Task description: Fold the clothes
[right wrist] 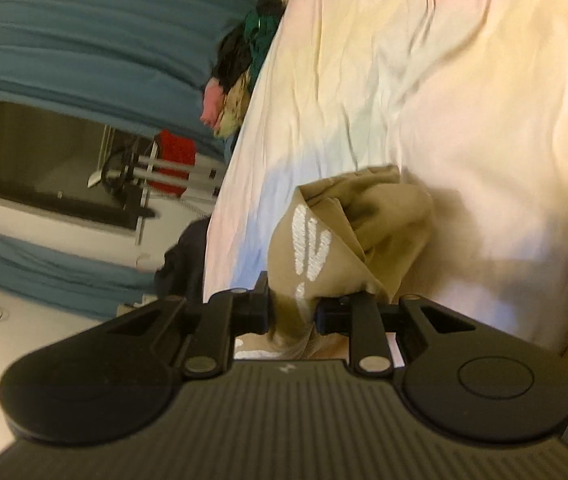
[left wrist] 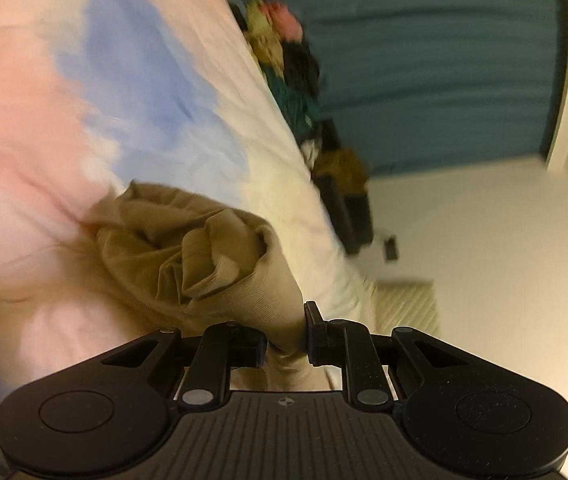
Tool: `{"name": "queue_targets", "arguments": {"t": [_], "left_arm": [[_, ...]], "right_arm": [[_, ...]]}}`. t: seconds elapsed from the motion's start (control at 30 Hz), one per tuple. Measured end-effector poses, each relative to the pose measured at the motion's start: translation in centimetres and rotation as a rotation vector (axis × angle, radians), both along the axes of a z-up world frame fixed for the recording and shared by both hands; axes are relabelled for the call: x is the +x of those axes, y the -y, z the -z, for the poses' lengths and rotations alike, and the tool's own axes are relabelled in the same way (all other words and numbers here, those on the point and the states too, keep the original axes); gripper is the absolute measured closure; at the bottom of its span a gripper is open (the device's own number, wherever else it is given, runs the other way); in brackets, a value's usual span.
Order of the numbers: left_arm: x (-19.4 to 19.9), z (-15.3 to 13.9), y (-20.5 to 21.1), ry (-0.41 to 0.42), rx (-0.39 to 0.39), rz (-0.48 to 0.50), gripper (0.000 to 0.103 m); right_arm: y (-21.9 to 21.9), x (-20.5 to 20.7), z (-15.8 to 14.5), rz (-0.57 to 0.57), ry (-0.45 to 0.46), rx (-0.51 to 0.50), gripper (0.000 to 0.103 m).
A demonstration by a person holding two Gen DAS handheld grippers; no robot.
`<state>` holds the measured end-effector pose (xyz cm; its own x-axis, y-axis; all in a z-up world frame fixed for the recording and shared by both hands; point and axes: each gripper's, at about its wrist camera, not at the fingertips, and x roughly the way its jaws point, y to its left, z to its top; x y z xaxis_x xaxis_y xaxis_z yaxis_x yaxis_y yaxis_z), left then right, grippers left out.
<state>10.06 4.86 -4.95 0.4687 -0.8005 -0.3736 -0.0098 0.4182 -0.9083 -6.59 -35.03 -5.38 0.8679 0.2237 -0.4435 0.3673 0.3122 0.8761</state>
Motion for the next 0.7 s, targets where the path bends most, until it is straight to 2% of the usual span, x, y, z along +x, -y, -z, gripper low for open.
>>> {"name": "queue_targets", "arguments": {"t": [0.13, 0.23, 0.3, 0.4, 0.47, 0.57, 0.63, 0.7], "left_arm": [[6.1, -1.3, 5.6, -0.014, 0.063, 0.093, 0.083], [12.5, -2.2, 11.6, 0.044, 0.215, 0.18, 0.083], [16.5, -2.6, 15.3, 0.041, 0.273, 0.181, 0.083], [22.4, -4.9, 21.7, 0.135, 0.355, 0.189, 0.083], [26.1, -6.3, 25.0, 0.177, 0.338, 0.175, 0.083], [29.2, -8.7, 29.5, 0.288, 0.311, 0.163, 0.083], [30.4, -9.2, 32.7, 0.393, 0.336, 0.167, 0.082], [30.7, -7.6, 34.8, 0.486, 0.371, 0.186, 0.081]], "right_arm": [[4.7, 2.5, -0.2, 0.056, -0.017, 0.01, 0.079], [8.7, 6.3, -1.0, 0.099, -0.035, -0.033, 0.079], [11.3, 10.3, -1.7, 0.121, -0.052, -0.082, 0.079], [15.3, 16.6, -3.4, 0.156, -0.052, -0.163, 0.08], [17.8, 19.9, -5.2, 0.205, -0.007, -0.205, 0.08], [20.9, 23.4, -8.0, 0.265, 0.079, -0.332, 0.08], [22.5, 24.9, -7.8, 0.284, 0.101, -0.4, 0.08], [23.8, 26.0, -6.6, 0.287, 0.111, -0.464, 0.08]]}}
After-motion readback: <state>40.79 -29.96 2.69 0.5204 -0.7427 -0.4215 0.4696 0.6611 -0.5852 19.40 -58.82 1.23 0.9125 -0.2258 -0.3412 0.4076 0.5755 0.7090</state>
